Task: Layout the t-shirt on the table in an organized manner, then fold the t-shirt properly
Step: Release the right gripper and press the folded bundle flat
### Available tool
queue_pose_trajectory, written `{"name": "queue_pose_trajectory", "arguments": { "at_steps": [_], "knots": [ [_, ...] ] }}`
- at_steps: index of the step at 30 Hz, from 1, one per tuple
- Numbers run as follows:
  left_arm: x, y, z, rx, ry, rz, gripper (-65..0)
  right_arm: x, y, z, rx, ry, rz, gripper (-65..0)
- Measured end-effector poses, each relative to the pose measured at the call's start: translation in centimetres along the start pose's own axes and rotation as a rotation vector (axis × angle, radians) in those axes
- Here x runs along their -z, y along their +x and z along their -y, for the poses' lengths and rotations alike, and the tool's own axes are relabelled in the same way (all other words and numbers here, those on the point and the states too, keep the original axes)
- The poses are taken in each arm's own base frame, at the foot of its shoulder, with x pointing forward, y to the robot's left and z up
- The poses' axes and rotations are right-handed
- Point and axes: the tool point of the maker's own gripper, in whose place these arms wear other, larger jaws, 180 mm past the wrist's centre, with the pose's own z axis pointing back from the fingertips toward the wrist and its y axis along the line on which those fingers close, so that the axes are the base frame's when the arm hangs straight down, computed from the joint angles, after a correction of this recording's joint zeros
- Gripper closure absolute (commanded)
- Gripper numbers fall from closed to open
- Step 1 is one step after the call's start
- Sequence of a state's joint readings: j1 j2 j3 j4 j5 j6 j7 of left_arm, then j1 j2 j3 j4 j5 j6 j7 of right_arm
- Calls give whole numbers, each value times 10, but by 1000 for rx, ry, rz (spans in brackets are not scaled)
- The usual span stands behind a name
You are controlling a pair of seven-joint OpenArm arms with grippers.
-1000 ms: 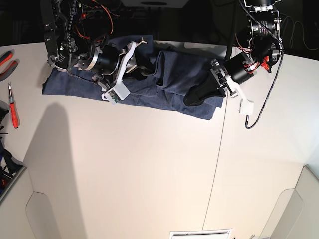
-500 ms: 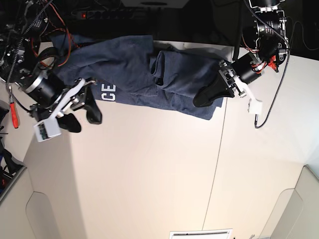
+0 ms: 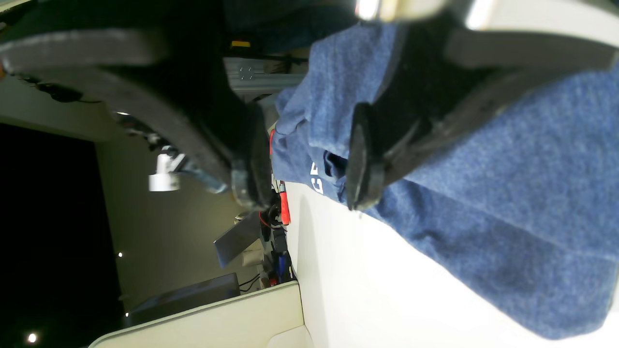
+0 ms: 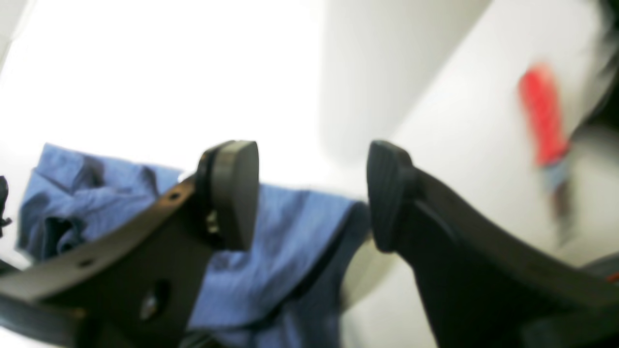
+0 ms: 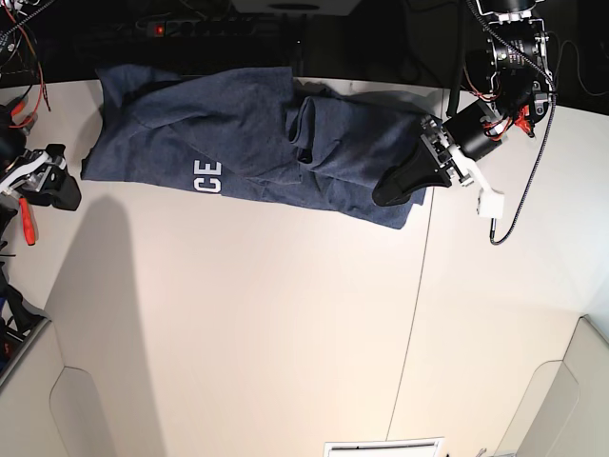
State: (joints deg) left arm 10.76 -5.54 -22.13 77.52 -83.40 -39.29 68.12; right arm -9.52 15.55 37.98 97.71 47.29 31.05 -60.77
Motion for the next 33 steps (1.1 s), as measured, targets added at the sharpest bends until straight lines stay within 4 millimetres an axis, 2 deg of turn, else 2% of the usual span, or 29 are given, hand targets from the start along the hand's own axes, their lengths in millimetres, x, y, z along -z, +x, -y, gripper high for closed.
{"name": "queue_pose_trajectory", "arguments": {
  "at_steps": [3,7,13,20,25,26,30,33],
  "knots": [
    [0,0,0,0,0,1,-292,9,-27,1,108,70,-70,-350],
    [0,0,0,0,1,0,-292,11,-45,6,168,80,-104,-349],
    [0,0,-1,2,5,-2,-292,6,-60,8,184,71,-128,-349],
    [0,0,-1,2,5,-3,-292,-3,-88,25,178,-21,-168,-349],
    [0,1,-1,2,4,4,-292,1,-96,25,213,-5,-177,-350],
    [0,1,-1,2,4,5,-292,3,-99,24,224,2,-183,-353],
    [0,1,-1,2,4,4,-292,12,-122,18,256,31,-245,-440],
    [0,1,-1,2,5,4,-292,18,-126,11,261,58,-249,-441]
  ]
}}
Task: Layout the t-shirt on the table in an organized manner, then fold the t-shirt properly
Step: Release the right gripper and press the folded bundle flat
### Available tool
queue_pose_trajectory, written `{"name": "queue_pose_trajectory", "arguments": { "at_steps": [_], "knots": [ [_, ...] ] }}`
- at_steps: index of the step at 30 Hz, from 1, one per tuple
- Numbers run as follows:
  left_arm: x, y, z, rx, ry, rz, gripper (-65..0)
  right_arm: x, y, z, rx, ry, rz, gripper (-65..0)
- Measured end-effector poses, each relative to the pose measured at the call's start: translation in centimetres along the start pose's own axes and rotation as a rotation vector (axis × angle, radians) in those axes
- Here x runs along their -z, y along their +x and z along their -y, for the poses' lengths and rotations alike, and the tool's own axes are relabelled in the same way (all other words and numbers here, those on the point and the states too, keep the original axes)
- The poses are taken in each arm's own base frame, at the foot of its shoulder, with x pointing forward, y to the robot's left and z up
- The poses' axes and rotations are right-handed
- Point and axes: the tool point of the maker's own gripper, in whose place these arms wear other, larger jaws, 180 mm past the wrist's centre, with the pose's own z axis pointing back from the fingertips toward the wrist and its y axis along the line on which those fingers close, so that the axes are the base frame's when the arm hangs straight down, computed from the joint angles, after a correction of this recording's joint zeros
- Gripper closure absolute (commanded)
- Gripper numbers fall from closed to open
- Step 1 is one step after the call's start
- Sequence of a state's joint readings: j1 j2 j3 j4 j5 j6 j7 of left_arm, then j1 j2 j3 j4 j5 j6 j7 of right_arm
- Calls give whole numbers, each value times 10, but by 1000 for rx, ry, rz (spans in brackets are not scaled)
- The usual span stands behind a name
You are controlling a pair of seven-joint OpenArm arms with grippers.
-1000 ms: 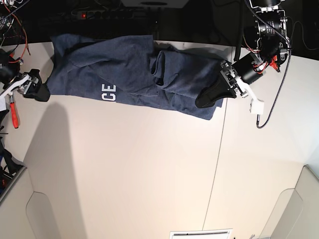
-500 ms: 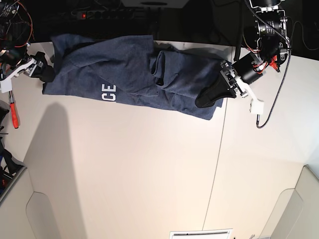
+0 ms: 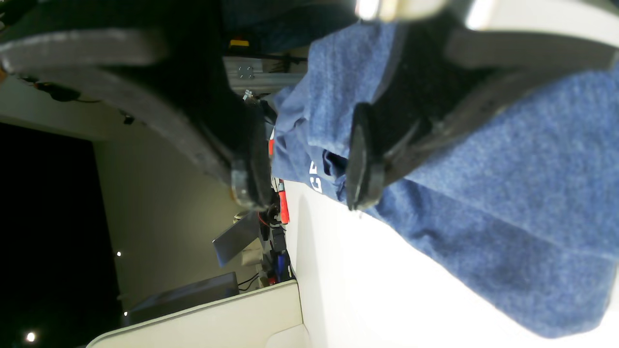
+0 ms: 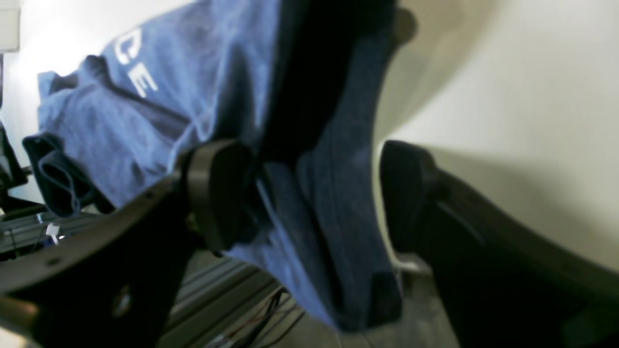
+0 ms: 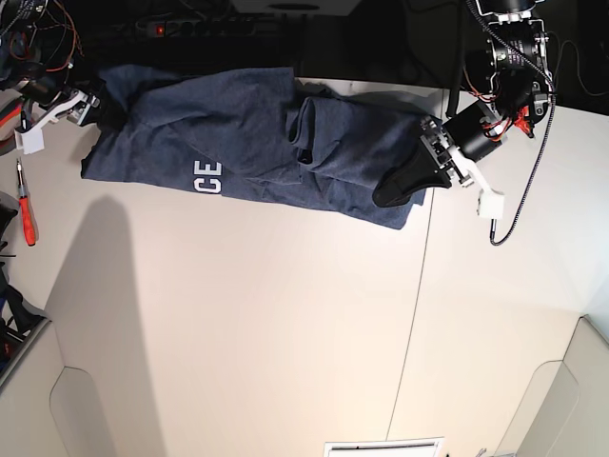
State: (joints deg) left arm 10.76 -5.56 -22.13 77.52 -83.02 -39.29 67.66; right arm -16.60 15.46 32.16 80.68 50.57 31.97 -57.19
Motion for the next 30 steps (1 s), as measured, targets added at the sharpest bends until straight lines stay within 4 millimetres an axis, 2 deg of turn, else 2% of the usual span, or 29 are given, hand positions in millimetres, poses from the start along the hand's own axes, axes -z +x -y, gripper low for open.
{"name": "queue_pose_trajectory", "arguments": {
  "at_steps": [9,11,15,20,23,27,30],
  "knots": [
    [0,0,0,0,0,0,-292,11,-4,-11,-11,36,-10,-425],
    [0,0,0,0,-1,0,-292,11,-4,-12,-8,41,-10,-330],
    [0,0,0,0,-1,0,-292,12,-11,-11,0,35,-37,-14],
    [0,-1,-2,5,9,-8,-274,14,-2,-15,-8,46,-22,0],
    [-8,-12,-25,70,133,-104,-171,14,16,-27,-29,81,17,0],
    [-27,-3,-48,151,260,-138,-19,9,43,-45,-96,106,73,0],
    [-35,-3,-59,187,320,-174,0,4,55,-59,-147,120,102,0]
  ]
}}
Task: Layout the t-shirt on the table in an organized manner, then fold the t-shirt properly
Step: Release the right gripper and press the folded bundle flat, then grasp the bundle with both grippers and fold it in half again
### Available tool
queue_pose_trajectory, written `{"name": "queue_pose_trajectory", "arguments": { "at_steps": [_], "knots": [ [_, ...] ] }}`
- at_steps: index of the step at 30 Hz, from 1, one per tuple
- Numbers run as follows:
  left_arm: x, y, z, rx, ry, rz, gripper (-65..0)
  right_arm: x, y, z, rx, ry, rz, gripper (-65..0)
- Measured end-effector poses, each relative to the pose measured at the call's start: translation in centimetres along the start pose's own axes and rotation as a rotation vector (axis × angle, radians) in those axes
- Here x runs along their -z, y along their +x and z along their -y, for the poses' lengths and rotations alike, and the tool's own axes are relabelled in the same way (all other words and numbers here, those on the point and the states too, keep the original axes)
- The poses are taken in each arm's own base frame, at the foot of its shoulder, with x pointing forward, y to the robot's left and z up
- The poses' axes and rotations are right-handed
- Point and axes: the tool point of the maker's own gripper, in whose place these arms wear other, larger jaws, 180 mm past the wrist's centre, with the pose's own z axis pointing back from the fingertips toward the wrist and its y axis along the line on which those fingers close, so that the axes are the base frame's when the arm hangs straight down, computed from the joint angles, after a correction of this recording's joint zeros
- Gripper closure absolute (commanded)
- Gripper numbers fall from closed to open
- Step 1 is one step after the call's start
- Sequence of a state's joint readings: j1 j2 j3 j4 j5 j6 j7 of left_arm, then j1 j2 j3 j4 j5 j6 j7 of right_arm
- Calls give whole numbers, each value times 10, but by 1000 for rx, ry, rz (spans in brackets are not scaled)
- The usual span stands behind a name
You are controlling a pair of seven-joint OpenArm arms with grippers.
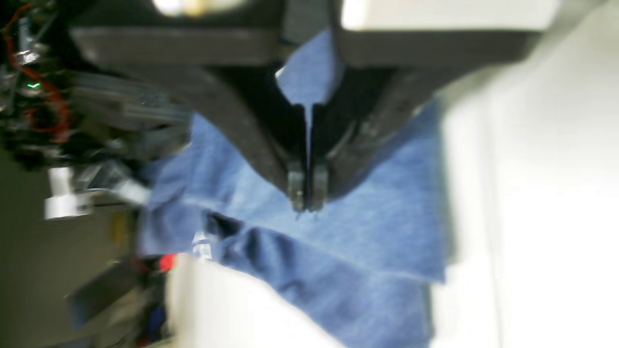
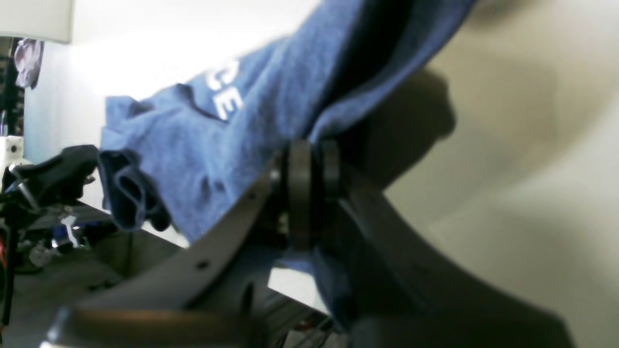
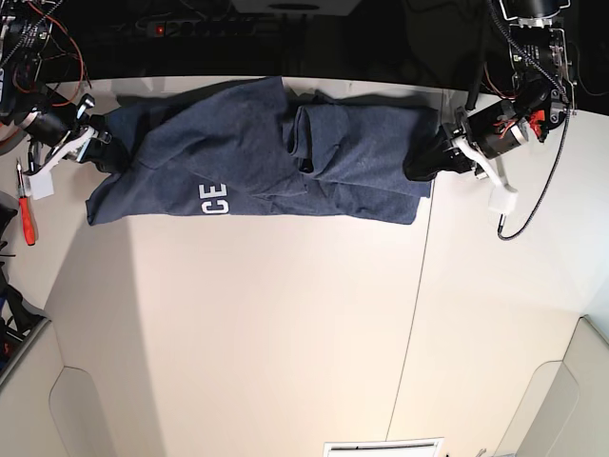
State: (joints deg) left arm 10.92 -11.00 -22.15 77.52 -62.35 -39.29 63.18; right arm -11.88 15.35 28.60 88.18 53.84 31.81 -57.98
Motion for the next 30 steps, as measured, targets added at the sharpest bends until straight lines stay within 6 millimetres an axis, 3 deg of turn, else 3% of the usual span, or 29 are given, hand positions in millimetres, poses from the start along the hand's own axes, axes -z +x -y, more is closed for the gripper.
{"name": "queue_pose_trajectory", "arguments": {
  "at_steps": [5,9,13,18,22,30],
  "knots": [
    [3,-6,-13,45,80,-22,0,-3,13,-33,-52,83,30,0],
    [9,-10,-12,49,92,-18,0,7,15,-74,-68,183,67,0],
    [16,-14,-5,31,73,-11,0,28,-2,-123,-100,303,22,0],
    [21,-17,-1,30,62,-16,0,57,-36,-192,-153,460,-77,0],
    [21,-17,-1,31,61,-18,0,74,-48,-238,-243,536,-106,0],
    [21,-17,-1,29,59,-16,0,94,-64,-302,-444,608,-140,0]
  ]
}}
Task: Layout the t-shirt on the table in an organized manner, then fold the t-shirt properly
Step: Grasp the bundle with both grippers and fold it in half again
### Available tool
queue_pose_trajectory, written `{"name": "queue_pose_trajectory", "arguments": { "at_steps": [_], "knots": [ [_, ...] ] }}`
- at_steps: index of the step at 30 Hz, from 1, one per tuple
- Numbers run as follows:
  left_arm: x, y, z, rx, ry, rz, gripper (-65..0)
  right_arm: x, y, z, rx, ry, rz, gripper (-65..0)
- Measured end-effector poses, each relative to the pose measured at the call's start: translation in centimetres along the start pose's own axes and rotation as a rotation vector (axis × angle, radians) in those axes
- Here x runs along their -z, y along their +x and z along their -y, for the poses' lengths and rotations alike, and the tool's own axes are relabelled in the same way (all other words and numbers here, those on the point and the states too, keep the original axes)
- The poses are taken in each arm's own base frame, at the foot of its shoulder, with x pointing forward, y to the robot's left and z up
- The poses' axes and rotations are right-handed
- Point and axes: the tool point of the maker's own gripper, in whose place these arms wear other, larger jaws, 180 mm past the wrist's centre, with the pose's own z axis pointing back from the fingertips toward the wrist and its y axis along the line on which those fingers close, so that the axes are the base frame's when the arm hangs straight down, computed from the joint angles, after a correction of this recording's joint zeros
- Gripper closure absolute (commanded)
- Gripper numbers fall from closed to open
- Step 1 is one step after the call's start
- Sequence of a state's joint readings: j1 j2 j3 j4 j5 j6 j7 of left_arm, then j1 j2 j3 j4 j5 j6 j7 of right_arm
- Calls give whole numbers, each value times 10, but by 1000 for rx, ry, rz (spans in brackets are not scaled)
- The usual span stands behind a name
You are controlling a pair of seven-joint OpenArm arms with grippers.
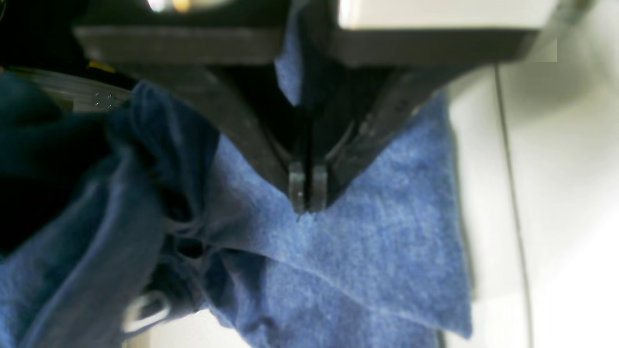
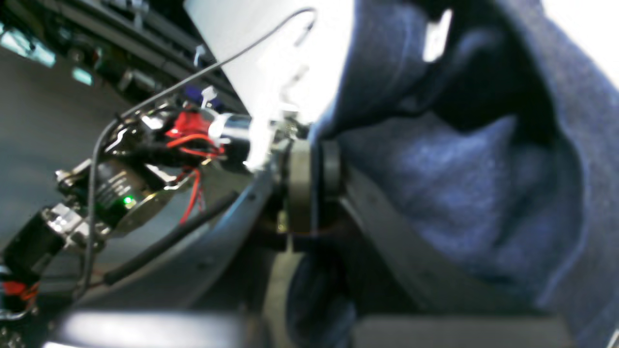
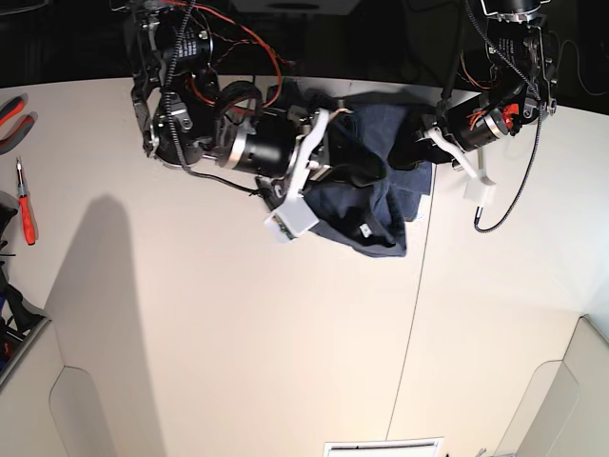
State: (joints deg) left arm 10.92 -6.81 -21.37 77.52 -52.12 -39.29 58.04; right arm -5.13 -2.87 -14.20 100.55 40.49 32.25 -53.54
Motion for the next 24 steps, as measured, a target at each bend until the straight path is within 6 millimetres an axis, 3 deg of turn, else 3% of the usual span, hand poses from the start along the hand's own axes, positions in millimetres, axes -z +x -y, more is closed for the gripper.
{"name": "queue_pose_trajectory", "arguments": {
  "at_steps": [6,12,17,24],
  "knots": [
    [0,7,8,-30,-45,42,0,21,-9,-14,-103,-25,-61,0],
    [-7,29,31,-119,-187,142,0,22,-6,6,-93,-153,-48,0],
    [-26,46,48,-104,-268,171,0,21,-2,12,-99,-184,-31,0],
    [-63,83,42,-34,-214,306,0,36,-10,15,-44,-169,-27,0]
  ]
}}
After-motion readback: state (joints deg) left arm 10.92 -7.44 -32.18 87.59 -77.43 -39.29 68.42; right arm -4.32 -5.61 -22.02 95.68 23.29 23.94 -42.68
